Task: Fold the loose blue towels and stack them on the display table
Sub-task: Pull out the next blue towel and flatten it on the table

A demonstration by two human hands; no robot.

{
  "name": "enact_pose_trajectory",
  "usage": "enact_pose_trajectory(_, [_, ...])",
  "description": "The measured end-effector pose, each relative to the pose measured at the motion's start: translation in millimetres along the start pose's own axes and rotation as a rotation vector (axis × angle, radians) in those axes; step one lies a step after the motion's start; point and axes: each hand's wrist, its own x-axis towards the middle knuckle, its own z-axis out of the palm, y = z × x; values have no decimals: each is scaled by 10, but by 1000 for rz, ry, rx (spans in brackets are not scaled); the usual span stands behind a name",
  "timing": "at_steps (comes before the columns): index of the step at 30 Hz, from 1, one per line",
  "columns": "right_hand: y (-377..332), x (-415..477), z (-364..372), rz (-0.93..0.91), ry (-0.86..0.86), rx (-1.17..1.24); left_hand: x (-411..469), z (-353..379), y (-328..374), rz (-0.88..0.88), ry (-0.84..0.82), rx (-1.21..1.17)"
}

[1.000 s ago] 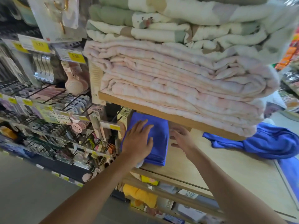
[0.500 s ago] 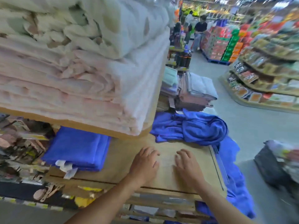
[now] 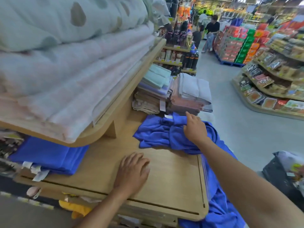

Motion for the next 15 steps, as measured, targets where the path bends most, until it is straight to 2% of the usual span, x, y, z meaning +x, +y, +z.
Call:
enact_pose_trajectory(3, [53, 146, 112, -10, -35, -7, 5, -44, -6, -14, 5, -19])
enact_pose_trajectory(6, [31, 178, 34, -44, 62, 95, 5, -27, -47, -16, 14, -40])
enact_pose_trajectory(8, [-24, 151, -168, -89, 102, 253, 6, -10, -76, -18, 12, -46])
enact_pose_trajectory(11, [-258, -84, -615, -222, 65, 572, 25, -59, -38, -19, 43, -105])
enact_pose_trajectory(13, [-464, -409, -872, -348, 86, 715, -6, -109, -2, -31, 87, -348])
enact_pose_trajectory(15, [-641, -840, -958, -543, 63, 761, -31, -179, -78, -211, 65, -847])
